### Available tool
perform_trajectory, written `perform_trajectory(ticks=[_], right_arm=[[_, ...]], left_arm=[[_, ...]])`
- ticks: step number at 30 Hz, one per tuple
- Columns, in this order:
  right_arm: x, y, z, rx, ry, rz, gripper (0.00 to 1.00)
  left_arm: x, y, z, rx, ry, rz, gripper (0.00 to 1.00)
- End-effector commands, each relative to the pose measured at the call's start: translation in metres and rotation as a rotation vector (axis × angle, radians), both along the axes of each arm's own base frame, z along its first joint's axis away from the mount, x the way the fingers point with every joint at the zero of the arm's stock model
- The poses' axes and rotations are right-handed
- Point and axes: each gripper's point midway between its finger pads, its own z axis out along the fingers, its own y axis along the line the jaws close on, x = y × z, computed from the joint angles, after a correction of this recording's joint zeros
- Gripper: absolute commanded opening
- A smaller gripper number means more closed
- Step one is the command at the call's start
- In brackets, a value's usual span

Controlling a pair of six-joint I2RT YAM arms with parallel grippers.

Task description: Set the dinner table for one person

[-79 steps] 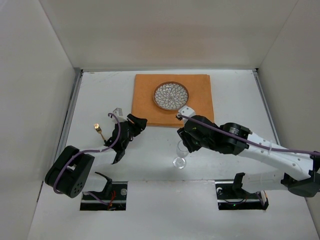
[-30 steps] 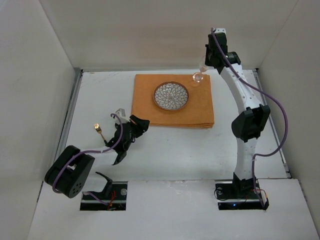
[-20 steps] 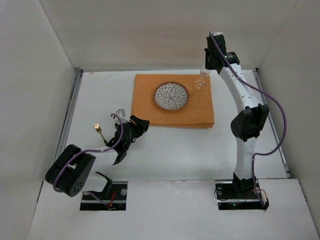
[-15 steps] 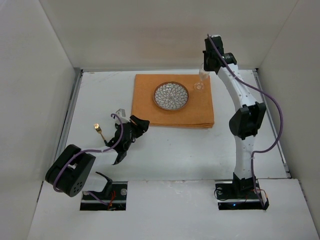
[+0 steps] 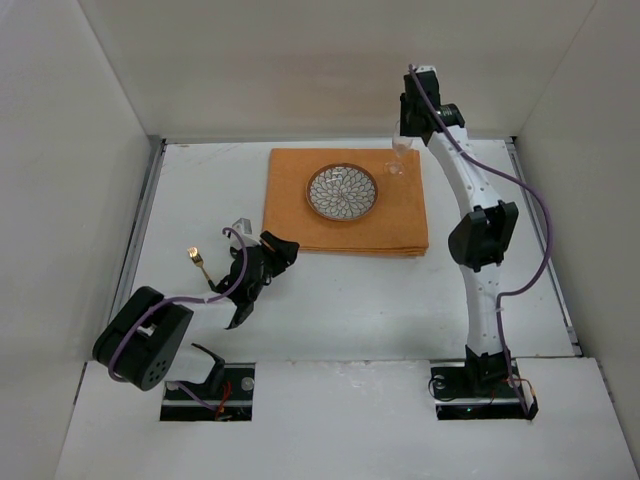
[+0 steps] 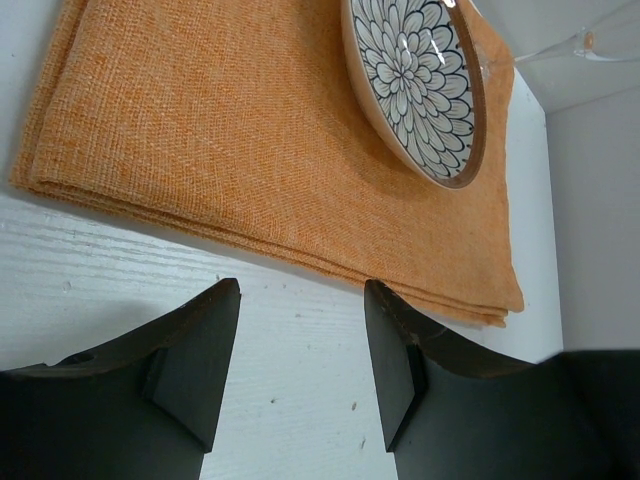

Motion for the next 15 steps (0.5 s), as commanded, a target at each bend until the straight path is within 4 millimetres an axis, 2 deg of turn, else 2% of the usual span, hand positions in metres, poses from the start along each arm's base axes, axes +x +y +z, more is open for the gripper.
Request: perform_trajectory(ticks=[1,5,8,12,15], right_arm=[[0.010,0.000,-0.003,-0.017,-0.016,0.003,0.40],[0.011,0.000,0.008,-0.002,-0.043,-0.007,0.57],[0.011,0.000,0.031,0.017,-0.096,-0.012,0.65],[0.006,0.000,0.071,0.042,-0.184,-0.007,0.69],[0.000,0.000,0.089,0.062,-0.216,-0.006,0.71]], left_arm=[[0.010,-0.004,0.019,-0.034,-0.060,0.004,0.50],[0.010,-0.003,0.020,-0.030,-0.064,0.007,0.50],[0.011,-0.004,0.019,-0.033,-0.058,0.006,0.50],[0.010,-0.005,0.018,-0.029,-0.058,0.002,0.50],[0.010,-0.006,0.019,-0.028,-0.062,0.003,0.50]])
